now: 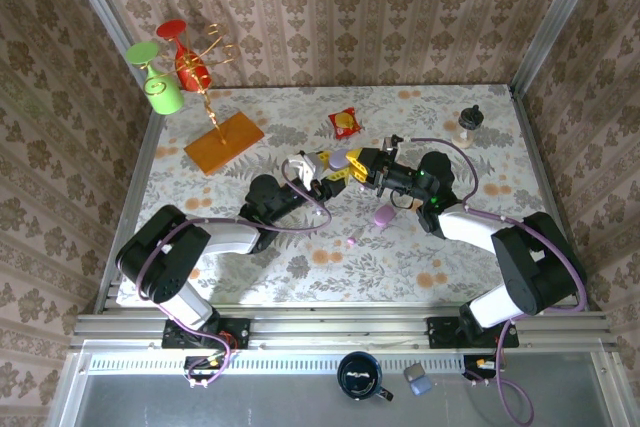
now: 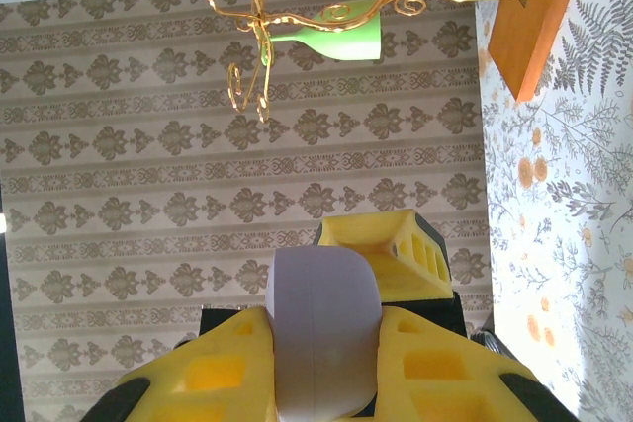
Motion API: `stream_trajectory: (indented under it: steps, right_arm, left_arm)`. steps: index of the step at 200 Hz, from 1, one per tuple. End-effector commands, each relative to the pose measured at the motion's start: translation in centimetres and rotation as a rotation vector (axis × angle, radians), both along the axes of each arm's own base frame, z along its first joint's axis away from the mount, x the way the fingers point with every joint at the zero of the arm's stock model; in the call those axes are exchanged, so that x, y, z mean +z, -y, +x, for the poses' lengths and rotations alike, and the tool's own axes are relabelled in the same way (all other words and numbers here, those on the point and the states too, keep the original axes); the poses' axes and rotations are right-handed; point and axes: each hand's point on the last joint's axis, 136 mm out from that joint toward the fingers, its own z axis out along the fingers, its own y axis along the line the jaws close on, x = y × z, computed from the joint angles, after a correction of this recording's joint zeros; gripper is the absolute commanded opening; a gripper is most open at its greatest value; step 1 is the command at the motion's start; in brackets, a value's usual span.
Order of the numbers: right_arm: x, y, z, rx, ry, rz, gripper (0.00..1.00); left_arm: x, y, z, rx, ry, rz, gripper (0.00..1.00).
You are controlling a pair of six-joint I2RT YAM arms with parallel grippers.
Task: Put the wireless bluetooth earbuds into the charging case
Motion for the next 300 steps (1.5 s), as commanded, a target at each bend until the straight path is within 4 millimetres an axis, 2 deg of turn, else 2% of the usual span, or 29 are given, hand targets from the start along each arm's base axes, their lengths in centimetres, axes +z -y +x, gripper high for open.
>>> stream_trajectory:
  steps: [1,19,32,52,59,82,95,104,106,112,129,160,180,202,229,262,300]
  right_arm:
    - [0.4,-0.1,-0.3,0.014,0.029,-0.008,0.0]
    - [0.5,-0.1,-0.3,0.014,0.031,-0.009,0.0]
    - [0.4,-0.1,-0.3,0.015,0.029,-0.011,0.0]
    - [0.3,0.0,-0.3,0.012,0.029,-0.022,0.03]
    - [0.3,0.0,-0.3,0.01,0.032,-0.026,0.08]
    - [0.6,0.1,-0.3,0.002,0.063,-0.061,0.38]
    - [0.9,0.2,-0.5,0.0,0.097,-0.107,0.51]
    - [0.2,0.4,-0.4,-0.006,0.103,-0.158,0.58]
    - [1.0,0.6,-0.7,-0.011,0.127,-0.162,0.59]
    - [1.1,0.9,-0.7,-0.022,0.146,-0.196,0.63]
    - [0.2,1.7,-1.0,-0.039,0.176,-0.335,0.71]
    - [0.7,3.2,-2.0,-0.044,0.371,-0.586,0.74]
    - [1.6,3.4,-3.6,-0.022,0.589,-0.741,0.73]
    - [2.5,2.8,-5.8,0.027,0.825,-0.897,0.74]
    - [2.8,0.7,-8.3,0.134,1.069,-1.028,0.77]
    - [3.0,-1.0,-8.7,0.162,1.155,-1.043,0.78]
    - [3.8,-0.5,-7.2,0.052,1.131,-1.065,0.78]
  left_arm:
    - [2.8,0.4,-0.3,-0.027,0.044,-0.066,0.43]
    - [2.7,0.5,-0.3,-0.031,0.042,-0.065,0.36]
    - [2.6,0.5,-0.3,-0.034,0.042,-0.062,0.28]
    - [2.4,0.6,-0.6,-0.046,0.053,-0.05,0.25]
    - [2.3,0.6,-0.7,-0.05,0.059,-0.044,0.25]
    - [2.0,0.4,-1.1,-0.055,0.057,-0.038,0.26]
    - [1.9,0.0,-1.2,-0.057,0.043,-0.04,0.27]
    - [1.8,-0.3,-1.3,-0.06,0.033,-0.043,0.27]
    - [1.7,-0.4,-1.3,-0.06,0.031,-0.042,0.27]
    - [1.6,-0.6,-1.4,-0.065,0.021,-0.042,0.27]
    - [1.3,-1.2,-1.7,-0.077,0.0,-0.046,0.27]
    - [0.9,-2.1,-3.1,-0.155,-0.022,-0.036,0.26]
    - [0.7,-2.3,-4.7,-0.246,-0.025,-0.021,0.26]
    - [0.6,-2.4,-6.5,-0.337,-0.025,-0.009,0.21]
    - [1.2,-2.6,-8.1,-0.419,-0.035,-0.013,0.24]
    - [1.8,-2.6,-9.0,-0.447,-0.03,-0.021,0.27]
    - [2.1,-2.8,-9.6,-0.463,-0.019,-0.023,0.27]
